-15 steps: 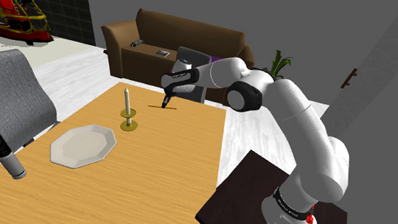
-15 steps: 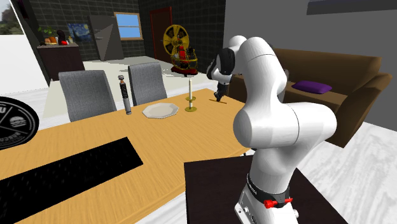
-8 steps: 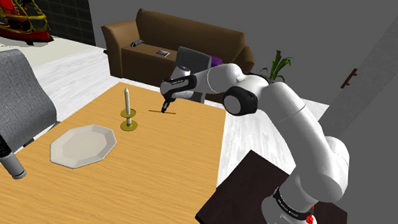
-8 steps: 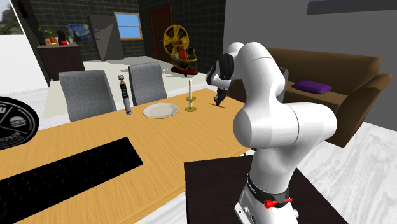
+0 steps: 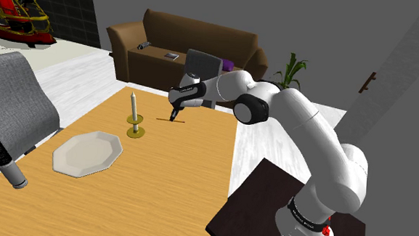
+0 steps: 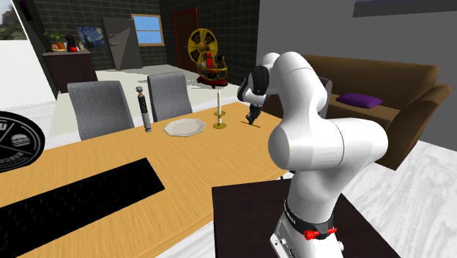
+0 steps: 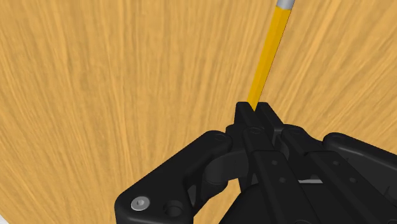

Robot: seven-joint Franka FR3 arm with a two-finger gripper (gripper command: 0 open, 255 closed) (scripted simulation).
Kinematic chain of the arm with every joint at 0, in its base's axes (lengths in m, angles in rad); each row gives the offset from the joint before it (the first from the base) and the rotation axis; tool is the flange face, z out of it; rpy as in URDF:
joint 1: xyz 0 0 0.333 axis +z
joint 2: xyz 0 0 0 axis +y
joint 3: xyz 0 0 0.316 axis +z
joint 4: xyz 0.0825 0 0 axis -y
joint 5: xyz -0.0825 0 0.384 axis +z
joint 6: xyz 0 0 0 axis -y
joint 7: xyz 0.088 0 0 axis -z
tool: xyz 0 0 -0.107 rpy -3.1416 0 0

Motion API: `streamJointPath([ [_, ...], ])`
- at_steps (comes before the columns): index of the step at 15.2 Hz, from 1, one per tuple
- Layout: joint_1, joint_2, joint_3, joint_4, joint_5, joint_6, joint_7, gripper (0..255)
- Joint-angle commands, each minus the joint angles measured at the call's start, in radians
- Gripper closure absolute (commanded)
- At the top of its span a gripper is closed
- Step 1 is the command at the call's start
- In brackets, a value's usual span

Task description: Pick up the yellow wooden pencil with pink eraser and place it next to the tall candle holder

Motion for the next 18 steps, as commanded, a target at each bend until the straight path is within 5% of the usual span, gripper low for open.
streamJointPath([
  [1,0.000,0.000,0.000,0.000,0.000,0.000,0.000,255],
  [3,0.000,0.000,0.000,0.000,0.000,0.000,0.000,255],
  [4,0.000,0.000,0.000,0.000,0.000,0.000,0.000,0],
  [18,0.008,-0.144,-0.012,-0.136,-0.001,-0.011,-0.014,0],
])
